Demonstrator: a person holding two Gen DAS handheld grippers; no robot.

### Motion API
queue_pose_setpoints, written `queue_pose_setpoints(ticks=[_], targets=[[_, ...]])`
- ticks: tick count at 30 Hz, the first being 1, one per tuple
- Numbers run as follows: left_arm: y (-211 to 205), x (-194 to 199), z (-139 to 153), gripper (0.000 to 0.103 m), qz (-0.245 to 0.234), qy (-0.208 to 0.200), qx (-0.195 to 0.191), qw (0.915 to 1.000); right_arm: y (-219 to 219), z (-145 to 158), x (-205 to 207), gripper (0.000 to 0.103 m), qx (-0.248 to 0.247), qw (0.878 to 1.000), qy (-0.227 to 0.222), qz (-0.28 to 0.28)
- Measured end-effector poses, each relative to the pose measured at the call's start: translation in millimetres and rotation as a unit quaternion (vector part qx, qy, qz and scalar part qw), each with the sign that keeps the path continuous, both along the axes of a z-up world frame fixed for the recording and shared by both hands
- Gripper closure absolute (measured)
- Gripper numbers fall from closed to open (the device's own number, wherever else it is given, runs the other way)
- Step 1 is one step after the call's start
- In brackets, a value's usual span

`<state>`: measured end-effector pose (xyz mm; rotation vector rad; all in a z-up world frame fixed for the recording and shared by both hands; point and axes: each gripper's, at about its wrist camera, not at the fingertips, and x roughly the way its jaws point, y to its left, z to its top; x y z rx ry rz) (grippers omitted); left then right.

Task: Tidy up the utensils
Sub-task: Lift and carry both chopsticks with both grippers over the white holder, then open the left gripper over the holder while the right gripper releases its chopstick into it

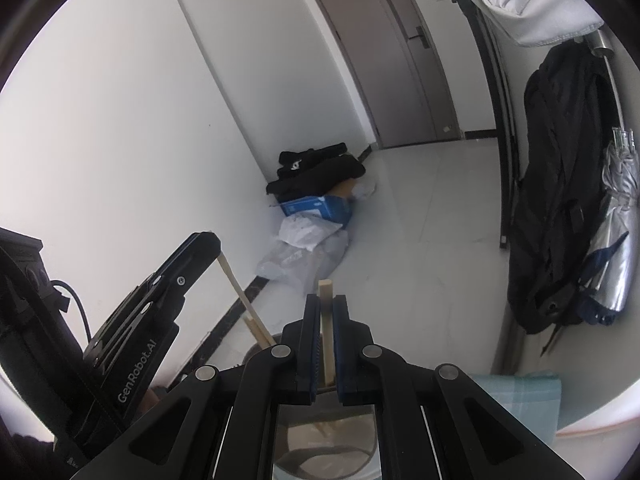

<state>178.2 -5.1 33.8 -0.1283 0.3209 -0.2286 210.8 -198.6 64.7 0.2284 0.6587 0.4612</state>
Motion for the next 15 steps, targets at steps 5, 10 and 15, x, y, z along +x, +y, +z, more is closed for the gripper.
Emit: queue_pose_setpoints(ticks=[5, 10, 15], targets=[[6, -2, -6, 0.100, -0.020, 0.032, -0.007, 0.9993, 3, -9, 3, 0.098, 0.000, 1.000, 0.021, 0.003], [11, -3, -13, 0.100, -0.036, 0.072, -0.012, 0.9967, 10, -18, 4, 0.098, -0.004, 0.999, 0.043, 0.011], [17, -8, -13, 0.100, -0.033, 0.093, -0.025, 0.9948, 12, -21, -1, 0.098, -0.011, 0.999, 0.051, 0.016]])
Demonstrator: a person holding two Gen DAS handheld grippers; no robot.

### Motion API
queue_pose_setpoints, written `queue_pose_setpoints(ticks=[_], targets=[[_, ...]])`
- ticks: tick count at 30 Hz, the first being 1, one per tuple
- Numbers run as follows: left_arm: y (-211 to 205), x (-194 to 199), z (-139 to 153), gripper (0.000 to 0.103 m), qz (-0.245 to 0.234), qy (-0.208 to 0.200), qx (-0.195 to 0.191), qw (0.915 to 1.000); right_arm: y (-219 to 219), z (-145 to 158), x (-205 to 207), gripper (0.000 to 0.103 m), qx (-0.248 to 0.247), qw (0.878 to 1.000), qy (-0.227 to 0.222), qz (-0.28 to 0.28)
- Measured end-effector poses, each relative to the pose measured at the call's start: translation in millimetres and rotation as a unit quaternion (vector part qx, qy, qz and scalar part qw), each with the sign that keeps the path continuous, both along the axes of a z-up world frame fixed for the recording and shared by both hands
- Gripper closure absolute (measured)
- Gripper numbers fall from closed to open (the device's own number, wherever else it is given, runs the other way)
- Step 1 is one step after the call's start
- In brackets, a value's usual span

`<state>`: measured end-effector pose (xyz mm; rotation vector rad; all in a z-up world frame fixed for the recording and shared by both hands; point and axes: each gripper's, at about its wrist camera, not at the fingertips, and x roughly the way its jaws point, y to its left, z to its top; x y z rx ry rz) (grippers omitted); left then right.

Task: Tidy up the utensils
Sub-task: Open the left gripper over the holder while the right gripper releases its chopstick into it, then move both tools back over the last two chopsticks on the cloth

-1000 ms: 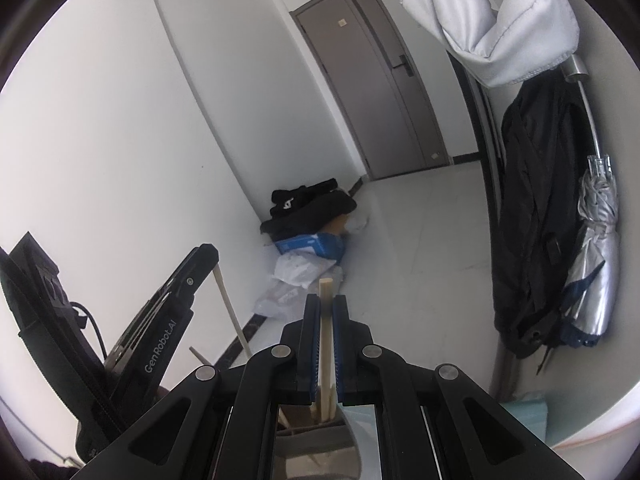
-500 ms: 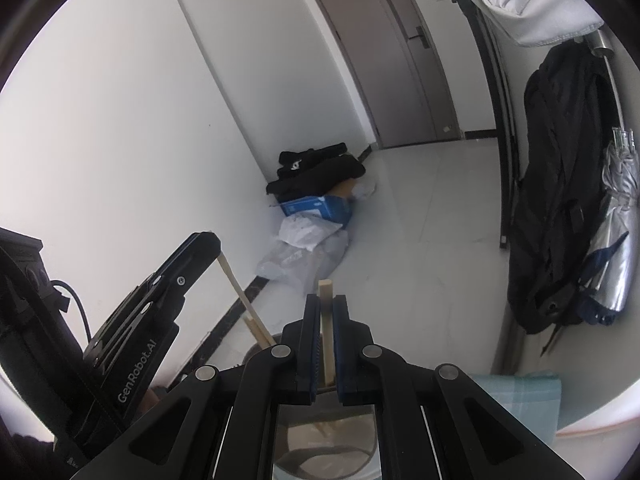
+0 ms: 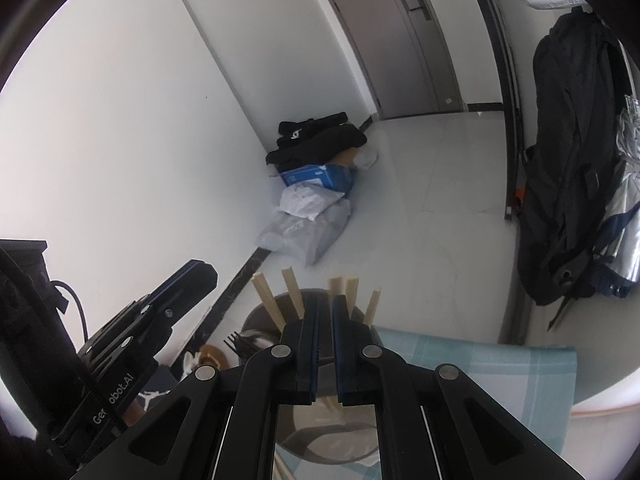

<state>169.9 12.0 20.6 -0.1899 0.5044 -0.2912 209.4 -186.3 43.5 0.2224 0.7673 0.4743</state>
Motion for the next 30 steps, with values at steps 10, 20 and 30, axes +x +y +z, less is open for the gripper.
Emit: queue_pose_setpoints(ticks=[10, 20, 30], targets=[[11, -18, 10, 0.064, 0.038, 0.037, -0.006, 0.9986, -15, 3, -30, 0.087, 0.007, 1.000, -0.001, -0.016], [6, -60, 31, 0.042, 0.056, 0.039, 0.003, 0.9977, -29, 17, -84, 0.067, 0.011, 0.999, -0.031, -0.035], [1, -102, 36, 0.020, 0.072, 0.036, 0.004, 0.9967, -38, 21, -139, 0.040, 0.009, 0.997, -0.055, -0.049]])
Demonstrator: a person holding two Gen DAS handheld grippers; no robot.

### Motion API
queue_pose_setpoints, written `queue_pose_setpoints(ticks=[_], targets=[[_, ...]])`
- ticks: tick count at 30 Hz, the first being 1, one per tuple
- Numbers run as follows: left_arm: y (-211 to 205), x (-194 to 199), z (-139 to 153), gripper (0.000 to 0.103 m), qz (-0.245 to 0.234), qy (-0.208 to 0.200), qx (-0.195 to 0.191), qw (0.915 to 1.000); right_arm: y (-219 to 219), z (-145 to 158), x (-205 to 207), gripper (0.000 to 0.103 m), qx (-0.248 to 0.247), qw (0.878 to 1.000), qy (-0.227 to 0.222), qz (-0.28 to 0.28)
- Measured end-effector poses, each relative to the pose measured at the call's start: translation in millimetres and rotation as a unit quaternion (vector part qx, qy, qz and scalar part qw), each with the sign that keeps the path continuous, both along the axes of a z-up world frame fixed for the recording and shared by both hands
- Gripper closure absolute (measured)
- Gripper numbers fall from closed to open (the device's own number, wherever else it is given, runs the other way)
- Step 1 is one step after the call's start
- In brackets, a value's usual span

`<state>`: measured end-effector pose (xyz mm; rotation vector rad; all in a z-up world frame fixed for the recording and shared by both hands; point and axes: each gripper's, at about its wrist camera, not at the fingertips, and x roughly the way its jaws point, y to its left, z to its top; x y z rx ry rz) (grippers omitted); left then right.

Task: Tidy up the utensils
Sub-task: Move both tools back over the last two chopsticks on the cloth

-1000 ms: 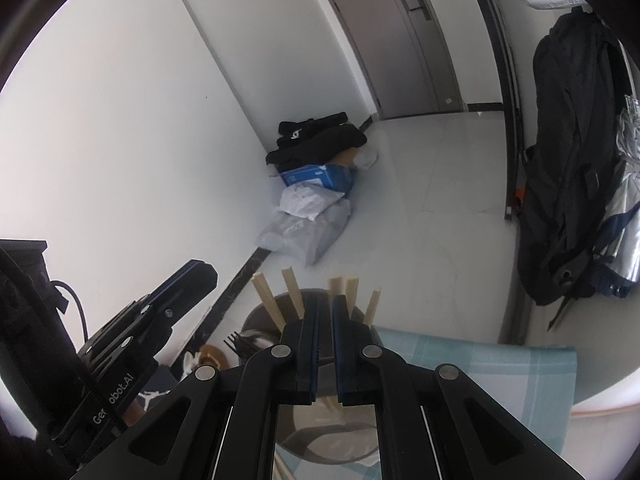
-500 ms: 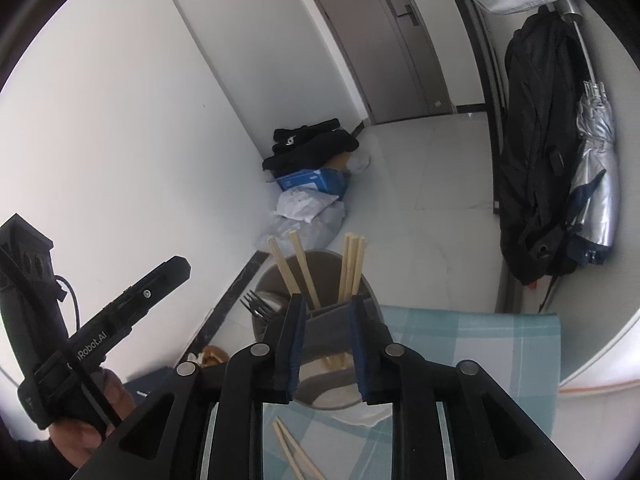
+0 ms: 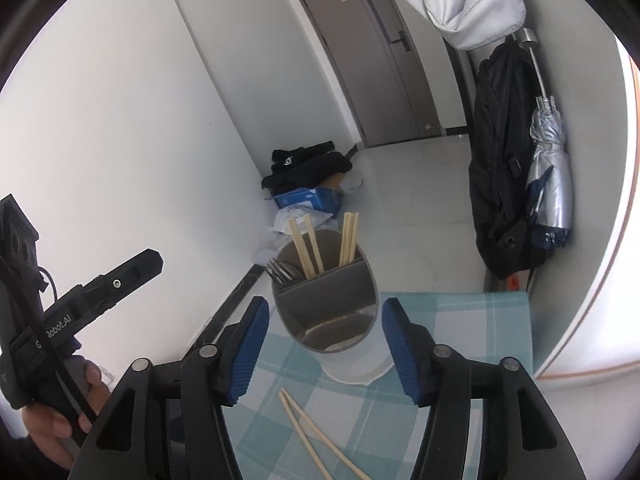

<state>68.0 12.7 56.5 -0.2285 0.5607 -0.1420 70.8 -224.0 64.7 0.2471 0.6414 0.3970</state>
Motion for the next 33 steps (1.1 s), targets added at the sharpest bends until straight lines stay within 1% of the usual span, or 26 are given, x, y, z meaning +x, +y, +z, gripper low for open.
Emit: queue_pose_setpoints(ticks=[2, 5, 6, 9, 11, 12, 17, 20, 24, 26, 30, 33], targets=[[0, -6, -3, 0.017, 0.006, -0.001, 0.001, 1.0000, -1, -3, -9, 0.039, -0.005, 1.000, -0.003, -0.002], [0, -15, -9, 0.016, 0.009, 0.005, -0.001, 0.9999, -3, -11, -21, 0.038, -0.007, 1.000, 0.002, -0.003], [0, -18, -11, 0.013, 0.011, 0.008, -0.001, 0.9999, -3, -15, -26, 0.037, -0.008, 1.000, 0.004, -0.005], [2, -28, -18, 0.006, 0.020, 0.008, 0.003, 0.9998, -5, -26, -35, 0.033, -0.009, 1.000, 0.012, -0.009], [0, -33, -22, 0.006, 0.023, 0.011, 0.014, 0.9996, -5, -32, -40, 0.024, -0.013, 1.000, 0.016, -0.017], [0, -35, -25, 0.006, 0.026, 0.014, 0.017, 0.9994, -6, -36, -43, 0.022, -0.014, 1.000, 0.018, -0.021], [7, -41, -41, 0.001, 0.044, 0.024, 0.011, 0.9987, -5, -53, -49, 0.020, -0.017, 0.999, 0.036, -0.026], [11, -43, -53, 0.001, 0.055, 0.028, 0.010, 0.9981, -4, -60, -53, 0.019, -0.025, 0.998, 0.042, -0.027], [14, -42, -74, 0.001, 0.063, 0.048, 0.013, 0.9968, -1, -70, -57, 0.014, -0.037, 0.998, 0.048, -0.027], [14, -41, -83, 0.001, 0.056, 0.062, 0.009, 0.9965, 3, -78, -55, 0.013, -0.047, 0.997, 0.062, -0.021], [12, -41, -95, 0.001, 0.055, 0.076, 0.021, 0.9954, 11, -97, -53, 0.013, -0.074, 0.993, 0.092, -0.013], [15, -38, -101, 0.001, 0.045, 0.093, 0.012, 0.9946, 16, -108, -50, 0.013, -0.090, 0.990, 0.108, -0.010]])
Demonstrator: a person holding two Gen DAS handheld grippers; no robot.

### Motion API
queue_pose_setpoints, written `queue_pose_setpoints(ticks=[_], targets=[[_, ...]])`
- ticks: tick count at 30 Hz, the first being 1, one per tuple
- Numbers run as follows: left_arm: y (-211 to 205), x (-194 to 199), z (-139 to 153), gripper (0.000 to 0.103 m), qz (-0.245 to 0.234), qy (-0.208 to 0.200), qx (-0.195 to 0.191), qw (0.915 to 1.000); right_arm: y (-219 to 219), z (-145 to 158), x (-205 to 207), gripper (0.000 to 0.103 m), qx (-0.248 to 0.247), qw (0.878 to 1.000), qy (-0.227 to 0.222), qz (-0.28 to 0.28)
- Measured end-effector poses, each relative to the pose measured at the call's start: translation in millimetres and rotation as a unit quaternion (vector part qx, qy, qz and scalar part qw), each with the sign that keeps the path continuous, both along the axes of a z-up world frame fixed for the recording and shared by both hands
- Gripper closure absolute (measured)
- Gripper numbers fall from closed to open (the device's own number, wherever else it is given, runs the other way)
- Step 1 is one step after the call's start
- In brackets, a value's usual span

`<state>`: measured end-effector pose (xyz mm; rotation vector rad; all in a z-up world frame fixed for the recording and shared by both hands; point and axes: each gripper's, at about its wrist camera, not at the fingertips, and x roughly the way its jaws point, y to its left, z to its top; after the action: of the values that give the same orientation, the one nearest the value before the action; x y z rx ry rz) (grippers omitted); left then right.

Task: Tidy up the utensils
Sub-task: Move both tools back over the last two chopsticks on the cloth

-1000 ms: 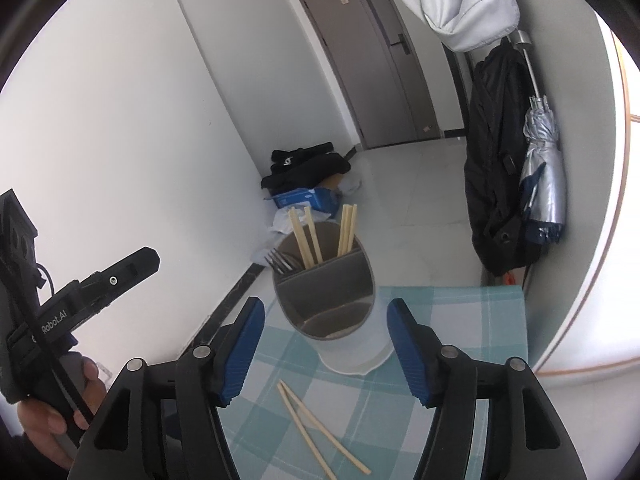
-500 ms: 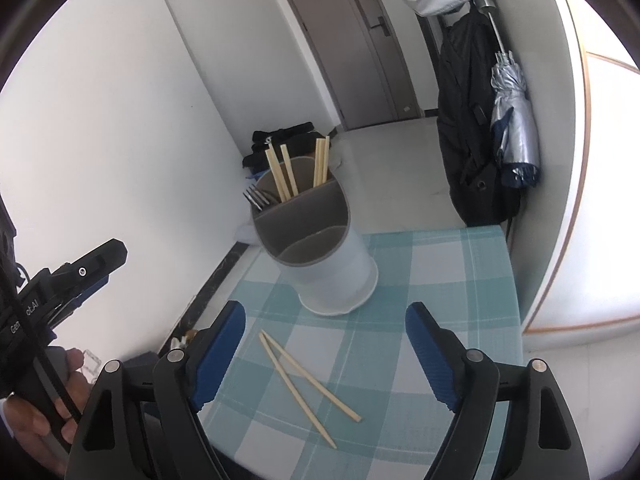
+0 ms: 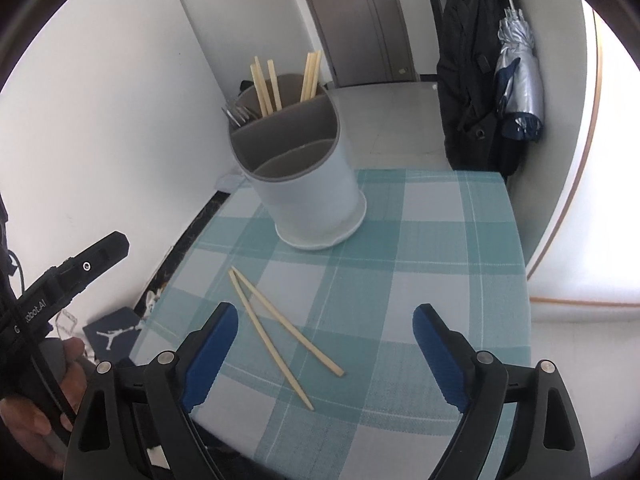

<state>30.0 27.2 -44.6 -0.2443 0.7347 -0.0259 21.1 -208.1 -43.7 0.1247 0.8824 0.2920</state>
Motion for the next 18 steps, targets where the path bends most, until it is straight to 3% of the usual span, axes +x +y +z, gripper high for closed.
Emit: queue_pose_setpoints(ticks=[4, 12, 16, 18], targets=[[6, 7, -11, 0.001, -0.005, 0.031, -0.016, 0.9994, 6, -13, 8, 0.013, -0.023, 1.000, 0.019, 0.003], [27, 13, -14, 0.001, 0.014, 0.047, -0.051, 0.9975, 27, -38, 31, 0.014, -0.064, 0.996, 0.054, 0.027], [44, 21, -17, 0.001, 0.034, 0.057, -0.068, 0.9955, 49, -46, 44, 0.019, -0.086, 0.993, 0.061, 0.058], [55, 24, -20, 0.001, 0.047, 0.063, -0.079, 0.9937, 61, -51, 52, 0.026, -0.099, 0.990, 0.067, 0.078]])
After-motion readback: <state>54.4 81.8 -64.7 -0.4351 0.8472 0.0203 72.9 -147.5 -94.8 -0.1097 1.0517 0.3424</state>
